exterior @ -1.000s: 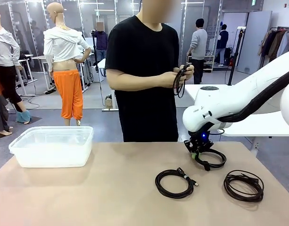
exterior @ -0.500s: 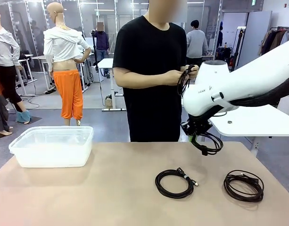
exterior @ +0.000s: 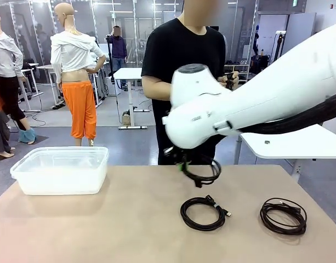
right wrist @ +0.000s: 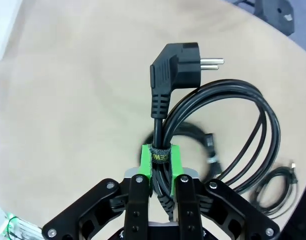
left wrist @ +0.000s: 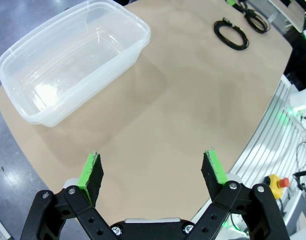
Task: Organize and store the cables.
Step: Place the Power Cable into the Organizing box.
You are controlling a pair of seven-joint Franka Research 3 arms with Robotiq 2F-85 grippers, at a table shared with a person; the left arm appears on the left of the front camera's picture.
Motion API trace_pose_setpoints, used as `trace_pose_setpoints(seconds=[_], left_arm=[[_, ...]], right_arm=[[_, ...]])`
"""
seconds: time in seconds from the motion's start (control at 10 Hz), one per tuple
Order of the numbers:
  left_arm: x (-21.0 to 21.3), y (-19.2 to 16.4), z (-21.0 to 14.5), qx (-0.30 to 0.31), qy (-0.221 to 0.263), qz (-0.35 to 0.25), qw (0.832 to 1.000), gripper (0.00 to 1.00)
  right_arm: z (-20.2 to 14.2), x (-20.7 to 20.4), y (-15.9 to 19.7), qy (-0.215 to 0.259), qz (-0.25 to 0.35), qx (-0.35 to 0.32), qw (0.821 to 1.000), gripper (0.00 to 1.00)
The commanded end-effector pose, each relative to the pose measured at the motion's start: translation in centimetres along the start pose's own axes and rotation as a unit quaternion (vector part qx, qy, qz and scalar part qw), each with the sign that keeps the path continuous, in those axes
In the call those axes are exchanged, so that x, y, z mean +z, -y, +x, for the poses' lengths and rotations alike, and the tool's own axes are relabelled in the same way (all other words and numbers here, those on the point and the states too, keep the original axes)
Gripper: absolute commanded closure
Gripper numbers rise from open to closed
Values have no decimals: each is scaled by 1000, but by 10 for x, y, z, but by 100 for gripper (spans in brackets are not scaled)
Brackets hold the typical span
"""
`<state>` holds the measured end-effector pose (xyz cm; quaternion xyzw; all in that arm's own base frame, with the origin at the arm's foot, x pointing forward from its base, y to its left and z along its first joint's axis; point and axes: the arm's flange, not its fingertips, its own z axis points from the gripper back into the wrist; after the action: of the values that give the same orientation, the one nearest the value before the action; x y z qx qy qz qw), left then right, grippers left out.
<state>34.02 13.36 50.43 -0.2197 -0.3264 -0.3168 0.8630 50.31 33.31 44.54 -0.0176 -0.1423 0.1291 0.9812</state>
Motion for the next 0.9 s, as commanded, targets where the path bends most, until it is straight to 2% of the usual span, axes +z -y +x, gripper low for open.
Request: trace_pose_setpoints(seconds=[0.0, 0.2, 0.5, 0.8], left_arm=[[2, -1, -1, -7, 2, -5, 1000, 0], [2, -1, -1, -7, 2, -5, 1000, 0], [2, -1, -1, -7, 2, -5, 1000, 0], [2, -1, -1, -7, 2, -5, 1000, 0]], right_arm=[[8, -19, -52, -19, 6, 23, 1000, 82], [-3, -39, -96, -28, 40, 78, 996, 82], [-9, -78, -132, -101, 100, 145, 979, 82], [-16, -93, -137, -104, 132, 142, 975, 82]])
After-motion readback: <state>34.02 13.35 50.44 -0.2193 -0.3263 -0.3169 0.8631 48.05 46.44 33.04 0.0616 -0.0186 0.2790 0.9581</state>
